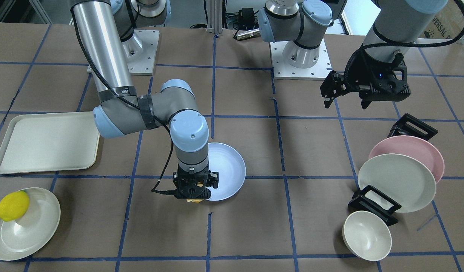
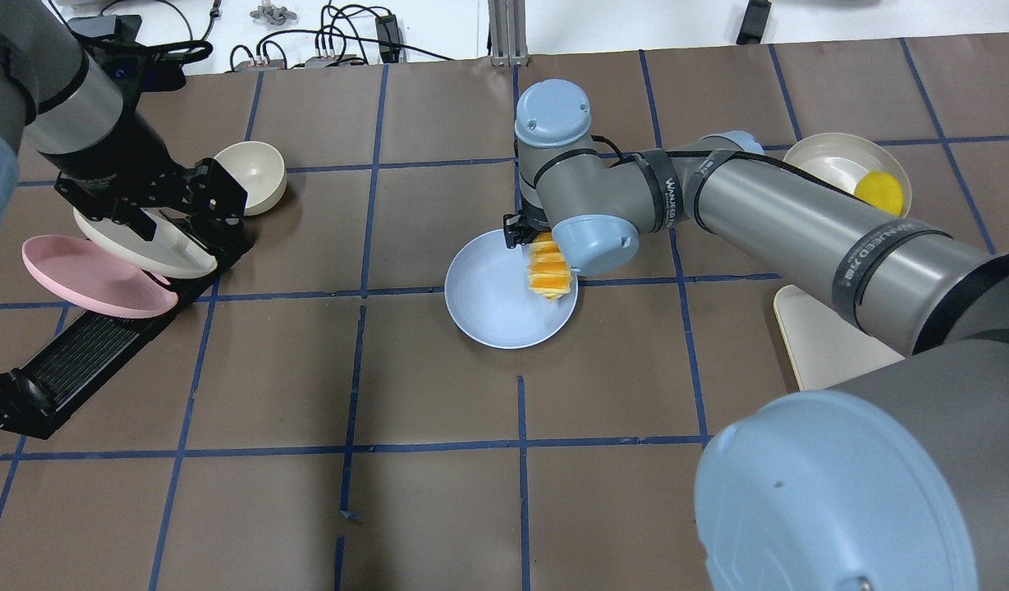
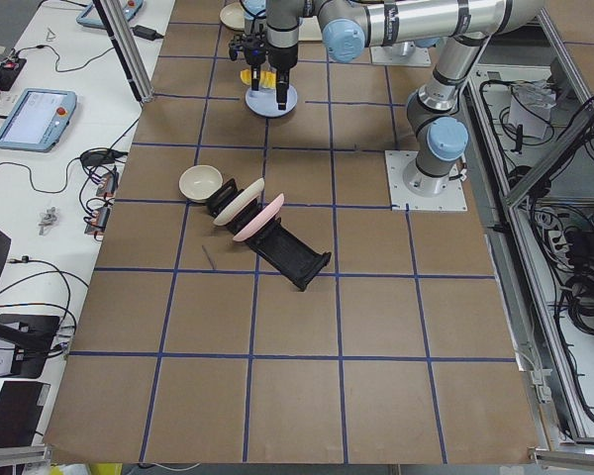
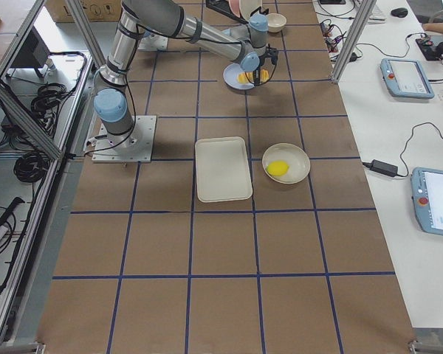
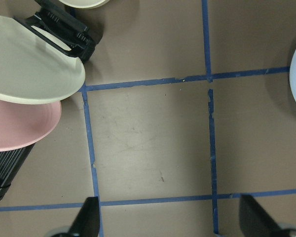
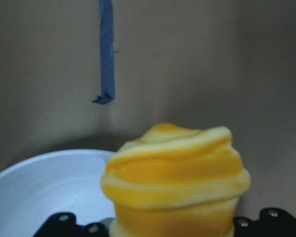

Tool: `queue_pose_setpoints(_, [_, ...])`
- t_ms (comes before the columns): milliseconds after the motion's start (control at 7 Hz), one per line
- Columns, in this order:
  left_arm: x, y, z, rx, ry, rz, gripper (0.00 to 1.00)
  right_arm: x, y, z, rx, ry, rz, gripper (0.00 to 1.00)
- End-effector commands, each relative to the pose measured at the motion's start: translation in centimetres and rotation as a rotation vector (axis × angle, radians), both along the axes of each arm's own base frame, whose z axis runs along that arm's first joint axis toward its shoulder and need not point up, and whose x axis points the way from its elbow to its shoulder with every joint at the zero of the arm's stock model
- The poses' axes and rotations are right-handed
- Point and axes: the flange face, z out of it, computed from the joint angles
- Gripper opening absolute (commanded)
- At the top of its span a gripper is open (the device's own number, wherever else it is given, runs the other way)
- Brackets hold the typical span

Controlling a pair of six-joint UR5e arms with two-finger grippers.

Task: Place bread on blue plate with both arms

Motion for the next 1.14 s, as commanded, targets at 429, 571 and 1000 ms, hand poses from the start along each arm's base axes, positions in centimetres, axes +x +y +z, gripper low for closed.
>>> queue_pose_setpoints(429, [-0.2,0.6,0.3,-0.01,0.0,0.002,1.0,3.2,3.5,0.6,0.082,-0.004,0.043,0.11])
queue_pose_setpoints(571, [-0.2,0.6,0.2,-0.009,0.0,0.002,1.0,3.1,3.7,0.5,0.089,0.001,0.044,0.91])
queue_pose_setpoints(1000, [-0.1,0.3,0.2,-0.01,0.001,0.002,1.0,3.4,3.6,1.3,0.071,-0.011,0.048,1.0])
